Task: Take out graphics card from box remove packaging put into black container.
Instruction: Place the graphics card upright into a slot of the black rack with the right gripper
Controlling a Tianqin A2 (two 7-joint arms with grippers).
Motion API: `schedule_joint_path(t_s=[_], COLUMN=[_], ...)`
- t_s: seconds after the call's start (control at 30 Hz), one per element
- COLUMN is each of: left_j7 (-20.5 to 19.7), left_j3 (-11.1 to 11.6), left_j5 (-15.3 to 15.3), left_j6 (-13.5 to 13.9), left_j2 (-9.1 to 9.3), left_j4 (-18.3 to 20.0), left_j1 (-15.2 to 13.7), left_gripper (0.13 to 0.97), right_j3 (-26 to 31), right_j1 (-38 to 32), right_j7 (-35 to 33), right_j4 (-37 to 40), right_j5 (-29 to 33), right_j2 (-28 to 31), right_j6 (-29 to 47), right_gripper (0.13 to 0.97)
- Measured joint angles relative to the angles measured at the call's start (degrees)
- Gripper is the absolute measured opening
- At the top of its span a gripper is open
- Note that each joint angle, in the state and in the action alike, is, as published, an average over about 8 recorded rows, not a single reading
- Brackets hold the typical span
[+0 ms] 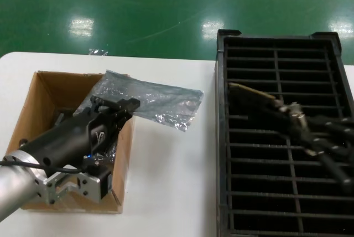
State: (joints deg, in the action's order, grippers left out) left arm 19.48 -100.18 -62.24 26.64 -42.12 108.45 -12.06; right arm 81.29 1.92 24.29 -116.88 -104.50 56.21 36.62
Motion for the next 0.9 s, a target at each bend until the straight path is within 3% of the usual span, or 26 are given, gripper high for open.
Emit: schedule_joint_path(t_s=[0.13, 0.23, 0.7, 0.9], left_j7=[0.0, 0.0, 0.0, 0.0], left_j3=[0.0, 0.0, 0.0, 0.0], left_j5=[0.0, 0.0, 0.0, 0.0], left_j6=[0.0, 0.0, 0.0, 0.0], left_j2=[0.00, 0.00, 0.00, 0.00], left_j4=[0.0, 0.0, 0.0, 0.0], left_j1=[0.0, 0.0, 0.0, 0.0], left_gripper=[0.139, 0.139, 0.139, 0.139], right_j3=[-6.7, -8.7, -8.8, -5.4], right_j1=[4.1, 5.3, 5.4, 1.5], right_j7=[0.8, 1.3, 1.6, 2.9], right_j4=[-0.4, -0.2, -0.2, -0.9], right_j5=[1.1, 1.9, 2.4, 4.4], right_j2=[-1.2, -2.1, -2.4, 1.4], right_j6=[1.5, 1.8, 1.7, 3.1], right_gripper=[0.191, 0.191, 0.191, 0.191])
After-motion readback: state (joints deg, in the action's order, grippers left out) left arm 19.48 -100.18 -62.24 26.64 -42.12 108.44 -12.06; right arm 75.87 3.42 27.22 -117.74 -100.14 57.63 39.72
